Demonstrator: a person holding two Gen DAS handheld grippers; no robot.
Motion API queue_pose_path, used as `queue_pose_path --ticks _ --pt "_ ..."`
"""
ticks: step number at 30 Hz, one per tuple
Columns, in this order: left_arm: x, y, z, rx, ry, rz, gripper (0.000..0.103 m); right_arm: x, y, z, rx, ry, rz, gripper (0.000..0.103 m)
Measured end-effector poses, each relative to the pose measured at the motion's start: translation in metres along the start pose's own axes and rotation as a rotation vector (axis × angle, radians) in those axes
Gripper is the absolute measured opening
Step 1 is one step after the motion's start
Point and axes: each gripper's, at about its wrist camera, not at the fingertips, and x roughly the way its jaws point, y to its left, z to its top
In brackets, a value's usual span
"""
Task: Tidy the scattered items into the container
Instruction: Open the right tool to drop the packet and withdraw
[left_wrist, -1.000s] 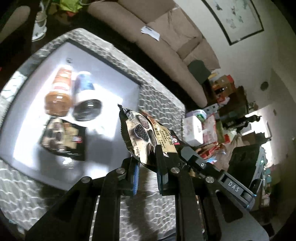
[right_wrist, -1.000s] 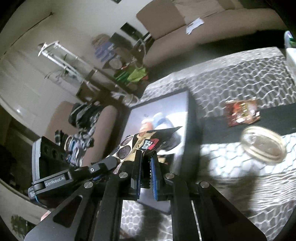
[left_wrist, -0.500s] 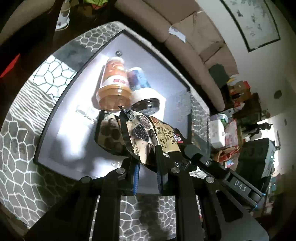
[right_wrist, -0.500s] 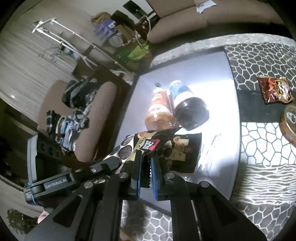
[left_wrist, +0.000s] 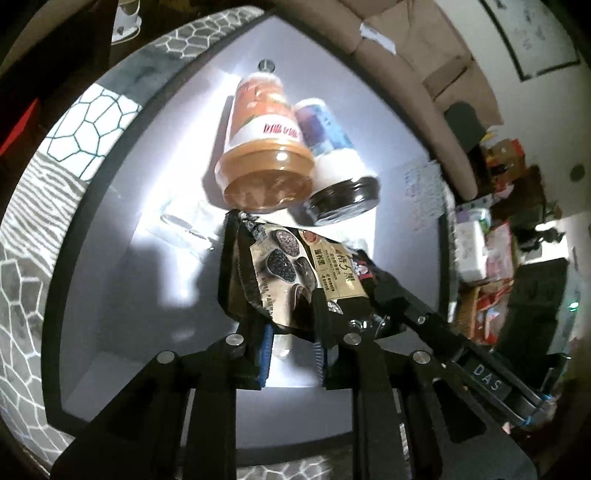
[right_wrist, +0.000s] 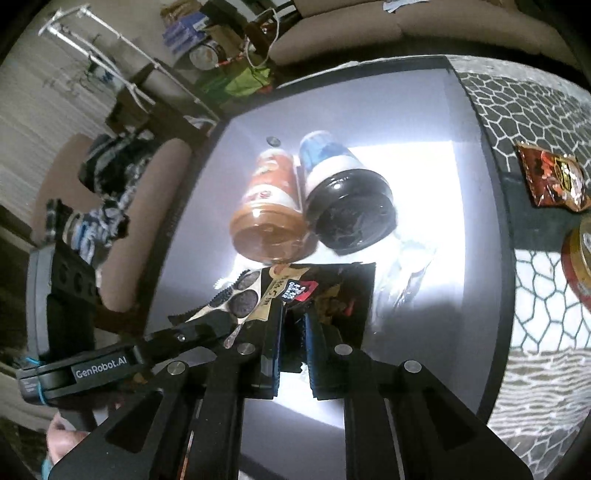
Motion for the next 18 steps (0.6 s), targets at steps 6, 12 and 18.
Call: queue_pose_path --ticks 6,12,18 --pt "-0.016 -0.001 -0.001 0.011 -0.043 0.002 0.083 -0.010 0.014 0.002 -0.115 -0.054 -0.148 0.080" --pt "-0.039 -0.010 -0.004 -0.007 -0.068 -0.030 0.093 -0.036 0.015 0.003 -0.129 -0.091 -0.160 0.103" --pt "-0.073 -0.024 -0.009 0.012 -0.122 -0.032 0.101 -0.075 0.026 0.001 -0.120 -0.157 -0.139 0.103"
